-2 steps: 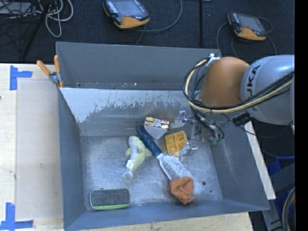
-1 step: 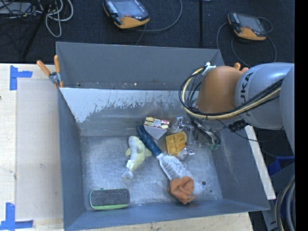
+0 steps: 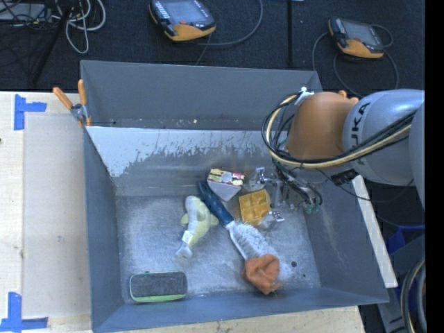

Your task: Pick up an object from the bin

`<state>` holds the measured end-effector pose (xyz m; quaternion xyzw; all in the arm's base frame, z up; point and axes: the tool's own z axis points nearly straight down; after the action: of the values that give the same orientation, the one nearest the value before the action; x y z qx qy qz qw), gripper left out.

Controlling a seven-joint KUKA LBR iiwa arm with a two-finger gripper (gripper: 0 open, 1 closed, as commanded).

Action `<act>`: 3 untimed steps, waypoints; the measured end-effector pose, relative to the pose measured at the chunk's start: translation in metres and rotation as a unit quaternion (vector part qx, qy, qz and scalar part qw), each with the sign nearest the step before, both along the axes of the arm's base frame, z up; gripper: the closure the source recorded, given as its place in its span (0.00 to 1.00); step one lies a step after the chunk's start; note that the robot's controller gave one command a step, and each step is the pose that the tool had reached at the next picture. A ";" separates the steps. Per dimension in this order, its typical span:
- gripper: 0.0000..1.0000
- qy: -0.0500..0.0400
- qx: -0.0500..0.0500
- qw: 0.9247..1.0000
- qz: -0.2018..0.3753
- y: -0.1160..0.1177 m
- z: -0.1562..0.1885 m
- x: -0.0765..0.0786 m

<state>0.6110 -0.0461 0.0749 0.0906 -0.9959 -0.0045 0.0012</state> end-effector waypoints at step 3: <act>1.00 0.000 -0.002 0.998 0.069 -0.003 0.001 0.012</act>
Offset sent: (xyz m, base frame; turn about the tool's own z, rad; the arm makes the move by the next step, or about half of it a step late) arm 0.0099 -0.0063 -0.0049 -0.1365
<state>0.6230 -0.0492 0.0761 0.1589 -0.9873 -0.0028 0.0014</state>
